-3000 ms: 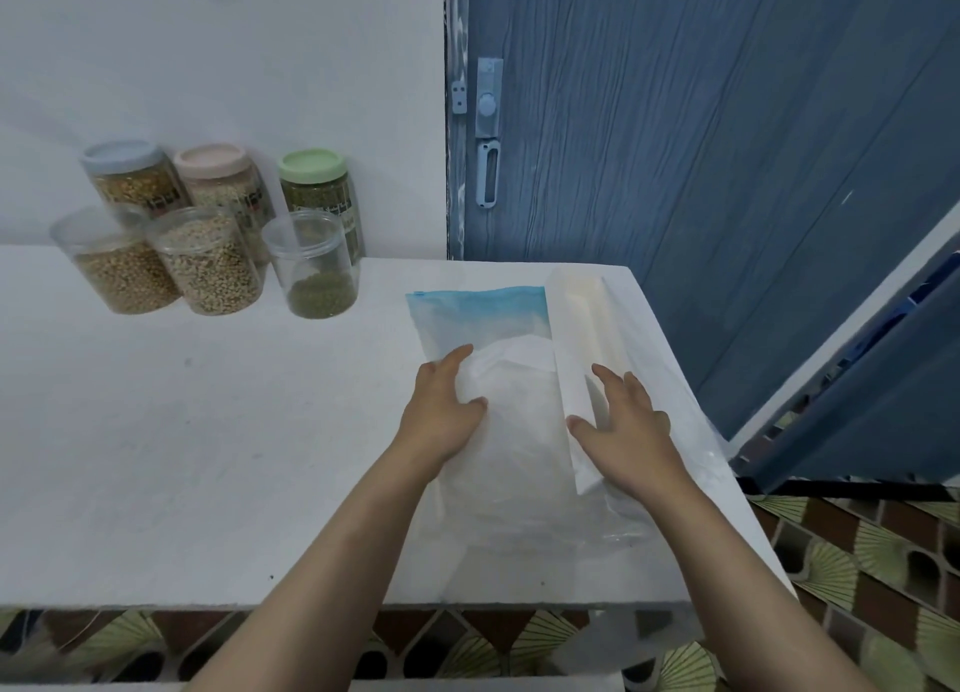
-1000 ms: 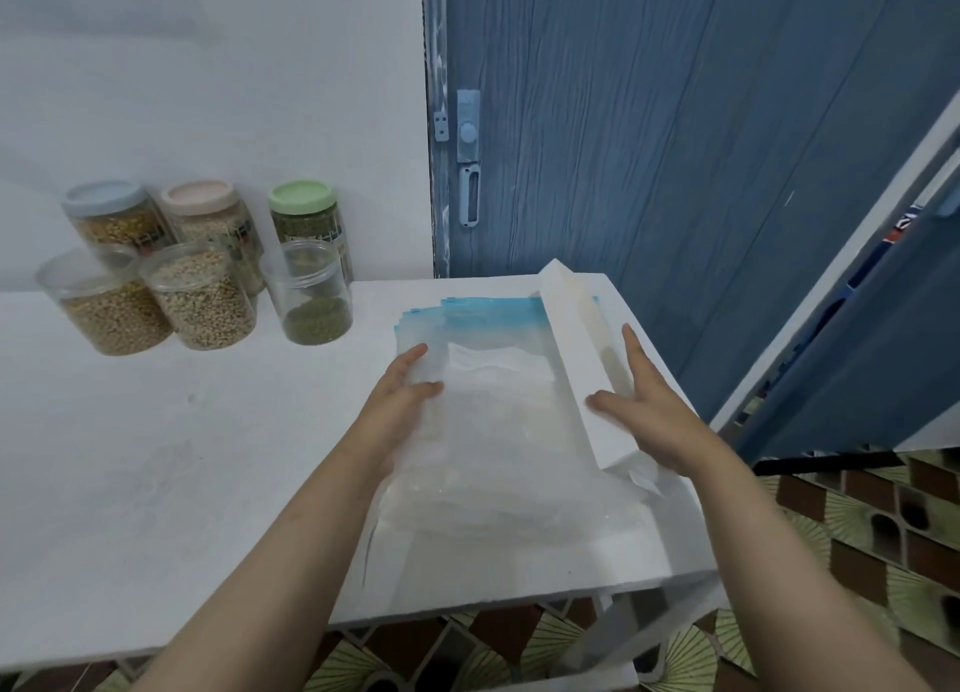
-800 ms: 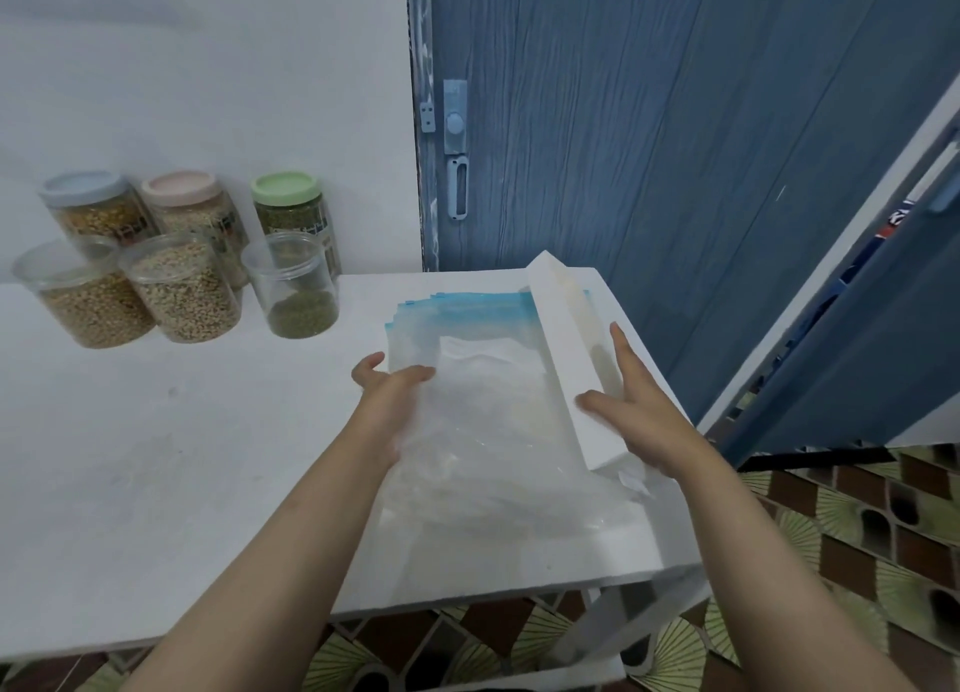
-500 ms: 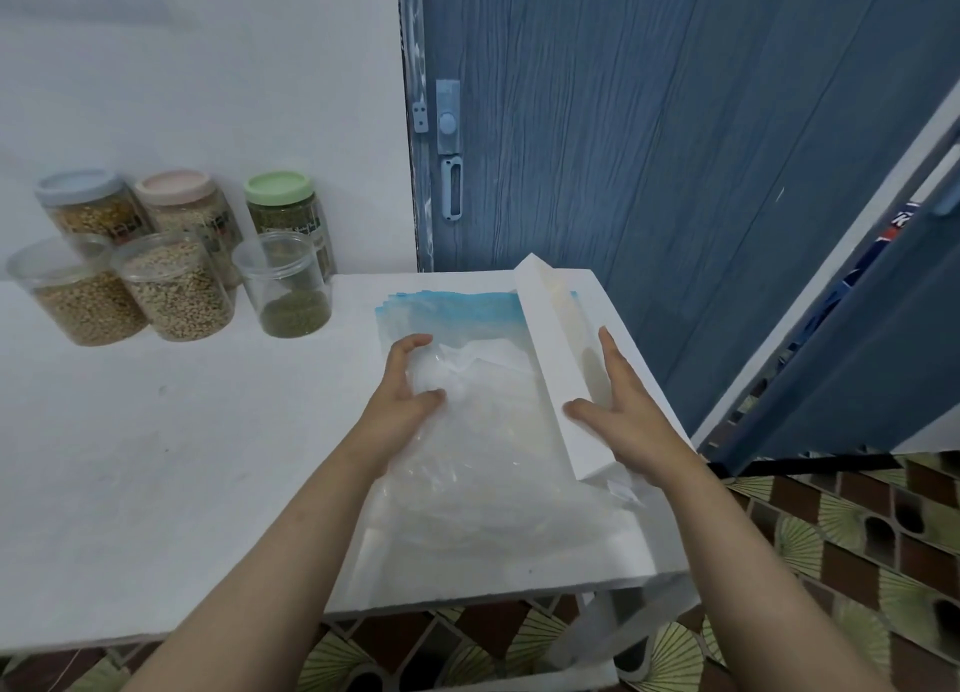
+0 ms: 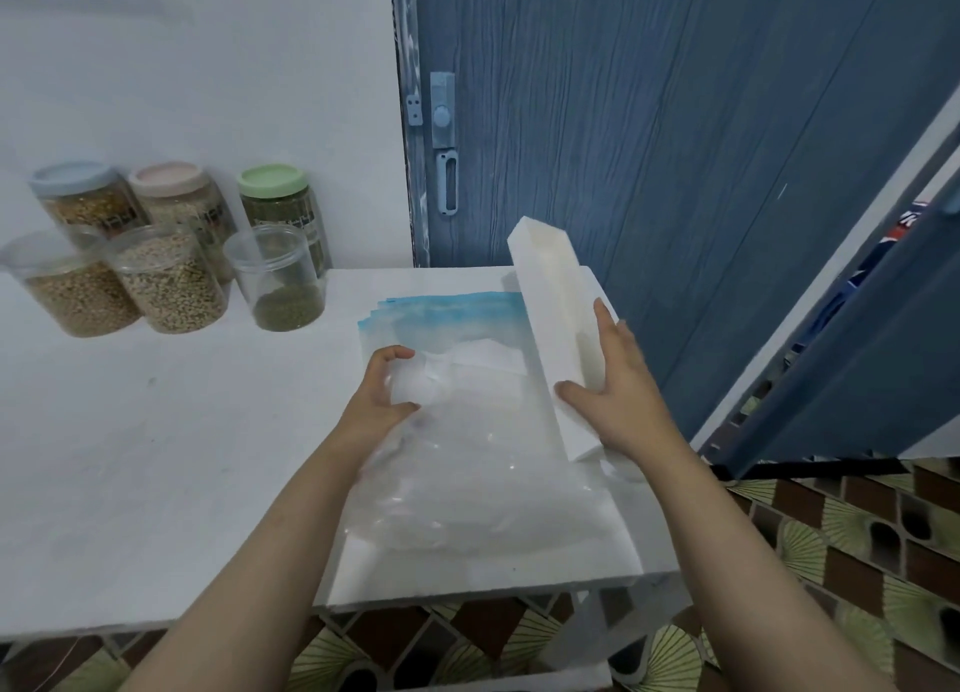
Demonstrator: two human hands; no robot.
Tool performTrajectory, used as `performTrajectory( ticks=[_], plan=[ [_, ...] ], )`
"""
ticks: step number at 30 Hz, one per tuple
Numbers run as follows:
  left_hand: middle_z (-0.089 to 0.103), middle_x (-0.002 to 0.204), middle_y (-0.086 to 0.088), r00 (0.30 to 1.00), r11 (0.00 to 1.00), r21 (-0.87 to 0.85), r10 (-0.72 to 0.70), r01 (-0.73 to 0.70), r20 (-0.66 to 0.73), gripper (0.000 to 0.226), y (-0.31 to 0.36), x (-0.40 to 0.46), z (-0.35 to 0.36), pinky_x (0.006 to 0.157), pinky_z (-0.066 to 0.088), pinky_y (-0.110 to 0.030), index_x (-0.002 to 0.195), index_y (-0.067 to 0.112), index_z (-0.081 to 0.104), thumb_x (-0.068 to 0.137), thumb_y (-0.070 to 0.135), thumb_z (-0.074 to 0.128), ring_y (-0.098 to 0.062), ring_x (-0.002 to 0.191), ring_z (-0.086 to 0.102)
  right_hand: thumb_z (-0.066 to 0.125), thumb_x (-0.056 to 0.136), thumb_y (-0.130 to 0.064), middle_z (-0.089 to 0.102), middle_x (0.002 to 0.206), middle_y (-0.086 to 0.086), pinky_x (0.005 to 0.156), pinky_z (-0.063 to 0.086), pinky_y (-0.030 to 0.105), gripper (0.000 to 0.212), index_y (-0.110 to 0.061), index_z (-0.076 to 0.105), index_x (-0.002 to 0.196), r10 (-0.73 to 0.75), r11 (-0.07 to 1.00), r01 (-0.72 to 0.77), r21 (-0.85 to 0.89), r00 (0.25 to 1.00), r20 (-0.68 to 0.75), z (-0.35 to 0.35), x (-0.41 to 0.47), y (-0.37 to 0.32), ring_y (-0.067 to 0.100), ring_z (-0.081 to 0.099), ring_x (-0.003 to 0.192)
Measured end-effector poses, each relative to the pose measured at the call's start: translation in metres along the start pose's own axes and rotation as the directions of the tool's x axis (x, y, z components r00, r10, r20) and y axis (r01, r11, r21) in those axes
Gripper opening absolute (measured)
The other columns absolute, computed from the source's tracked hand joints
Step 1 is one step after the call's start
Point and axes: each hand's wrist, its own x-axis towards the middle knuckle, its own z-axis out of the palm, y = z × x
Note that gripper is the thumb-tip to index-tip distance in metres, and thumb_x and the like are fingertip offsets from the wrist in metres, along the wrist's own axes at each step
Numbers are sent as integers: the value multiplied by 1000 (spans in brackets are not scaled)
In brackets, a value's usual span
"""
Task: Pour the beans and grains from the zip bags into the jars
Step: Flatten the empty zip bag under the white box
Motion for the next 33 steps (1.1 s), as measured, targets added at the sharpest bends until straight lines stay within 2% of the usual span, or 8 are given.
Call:
performTrajectory(
  ticks=[8, 13, 15, 18, 21, 23, 26, 33],
  plan=[
    [51, 119, 4, 999, 996, 90, 21, -18, -39, 70, -3, -9, -74, 84, 50, -22, 116, 35, 47, 54, 26, 77, -5, 95, 58, 59, 94, -32, -15, 166, 2, 110, 31, 53, 97, -47, -16, 152, 134, 892, -98, -441, 990, 51, 4, 26, -22, 43, 31, 140],
    [48, 123, 1, 997, 993, 119, 30, -22, -68, 60, -16, -11, -89, 79, 46, -8, 120, 34, 46, 77, 4, 77, -1, 98, 55, 56, 96, -34, -14, 166, 5, 115, 19, 57, 91, -47, -14, 153, 264, 846, -148, -513, 951, 161, 25, 28, -21, 45, 20, 145],
    [45, 128, 4, 995, 988, 154, 45, -30, -94, 58, -21, -11, -89, 83, 42, -7, 127, 32, 44, 85, 8, 75, -2, 110, 48, 53, 98, -35, -7, 167, 6, 118, 12, 56, 79, -41, 1, 157, 142, 831, -63, -553, 985, 100, 34, 23, -23, 39, 12, 149],
    [42, 136, 6, 989, 986, 161, -5, 29, -146, 52, -21, -10, -88, 83, 43, -15, 135, 36, 39, 94, 20, 67, -10, 116, 49, 52, 100, -26, 30, 160, 6, 114, 27, 36, 57, -25, 34, 153, -84, 964, 78, -255, 996, -16, 50, 12, -37, 28, 30, 143],
    [40, 141, 7, 987, 977, 215, 19, 17, -162, 51, -21, -13, -87, 97, 46, -27, 135, 41, 36, 97, 21, 62, -17, 122, 50, 45, 103, -30, 50, 145, 9, 107, 37, 35, 58, -20, 26, 156, 48, 987, -29, -157, 992, 116, 76, 4, -47, 30, 44, 134],
    [38, 146, 2, 981, 946, 322, 79, -19, -176, 56, -23, -14, -87, 112, 36, -34, 142, 32, 36, 96, 17, 63, -19, 133, 41, 38, 105, -37, 52, 142, 9, 107, 40, 39, 61, -23, 15, 159, 146, 956, -91, -277, 972, 184, 90, 2, -44, 31, 45, 133],
    [42, 145, -2, 966, 877, 478, 160, -46, -202, 58, -26, -15, -87, 111, 28, -31, 145, 21, 38, 94, 15, 64, -22, 132, 37, 39, 104, -31, 49, 141, 4, 105, 38, 38, 62, -31, 10, 159, 135, 921, -85, -379, 985, 105, 97, 2, -45, 30, 42, 132],
    [46, 142, 3, 904, 817, 513, 393, -261, -166, 42, -38, -29, -87, 114, 35, -39, 139, 17, 44, 99, 21, 56, -14, 134, 40, 57, 92, -8, 54, 121, -20, 88, 45, 30, 82, -49, 21, 153, -13, 992, 10, -123, 1000, -20, 97, -7, -42, 19, 51, 106]
  ],
)
